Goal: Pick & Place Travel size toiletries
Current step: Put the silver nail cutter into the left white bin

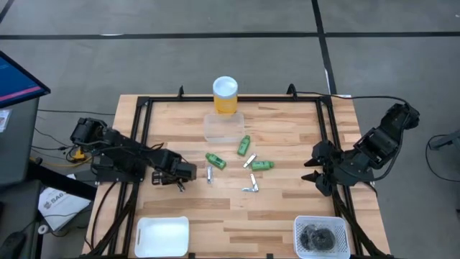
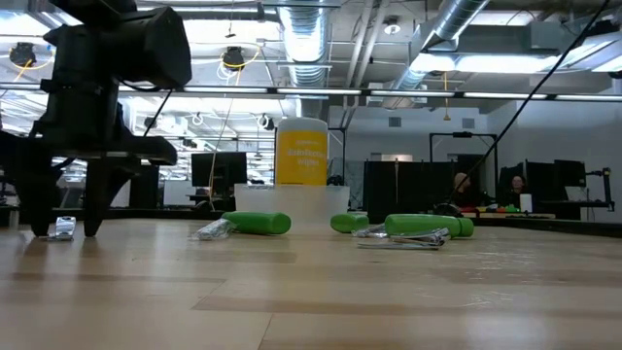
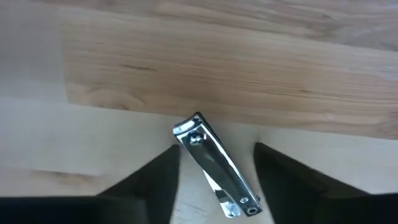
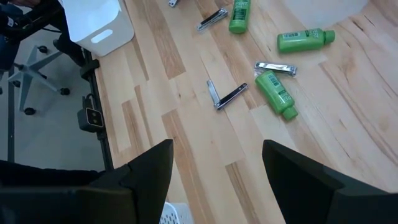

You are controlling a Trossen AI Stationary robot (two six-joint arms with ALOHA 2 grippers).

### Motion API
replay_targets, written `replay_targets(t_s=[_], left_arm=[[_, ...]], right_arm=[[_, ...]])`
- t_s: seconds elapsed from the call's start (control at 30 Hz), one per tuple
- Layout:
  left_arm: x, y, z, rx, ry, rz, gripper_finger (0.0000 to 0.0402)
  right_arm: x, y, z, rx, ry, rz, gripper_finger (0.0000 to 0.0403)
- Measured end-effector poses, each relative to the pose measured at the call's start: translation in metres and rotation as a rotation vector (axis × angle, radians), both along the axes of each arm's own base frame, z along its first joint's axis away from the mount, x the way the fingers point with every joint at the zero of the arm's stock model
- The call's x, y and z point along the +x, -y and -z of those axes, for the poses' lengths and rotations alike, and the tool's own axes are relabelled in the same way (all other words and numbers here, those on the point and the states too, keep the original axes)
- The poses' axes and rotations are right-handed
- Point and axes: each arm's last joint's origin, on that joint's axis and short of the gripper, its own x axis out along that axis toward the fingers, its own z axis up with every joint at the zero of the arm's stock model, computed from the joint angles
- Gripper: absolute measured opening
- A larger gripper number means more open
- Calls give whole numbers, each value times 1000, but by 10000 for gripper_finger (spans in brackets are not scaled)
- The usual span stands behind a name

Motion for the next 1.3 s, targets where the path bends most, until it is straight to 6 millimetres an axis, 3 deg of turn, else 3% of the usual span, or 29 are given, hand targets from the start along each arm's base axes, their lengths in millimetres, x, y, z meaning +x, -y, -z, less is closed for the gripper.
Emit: replay_targets(t_s=[0.17,0.3,0.67,0.8,0.97,1.17,1.3], left_arm=[[2,-3,0,-6,8,-10,102],[1,-3,0,6,8,-5,61],[-4,-6,-16,61,97,6,51],[-6,-6,-31,45,187,51,48],[-10,-6,-63,22,434,182,49],[-27,-4,-108,-56,752,324,49],[-38,8,-129,-174,932,491,49]], right_arm=[[0,0,0,0,0,0,240],[0,0,0,0,0,0,240],[0,0,0,-2,1,3,240],[0,1,0,-5,2,2,240],[0,1,0,-5,2,3,240],[3,2,-1,5,14,19,240],[7,3,-3,12,45,17,240]])
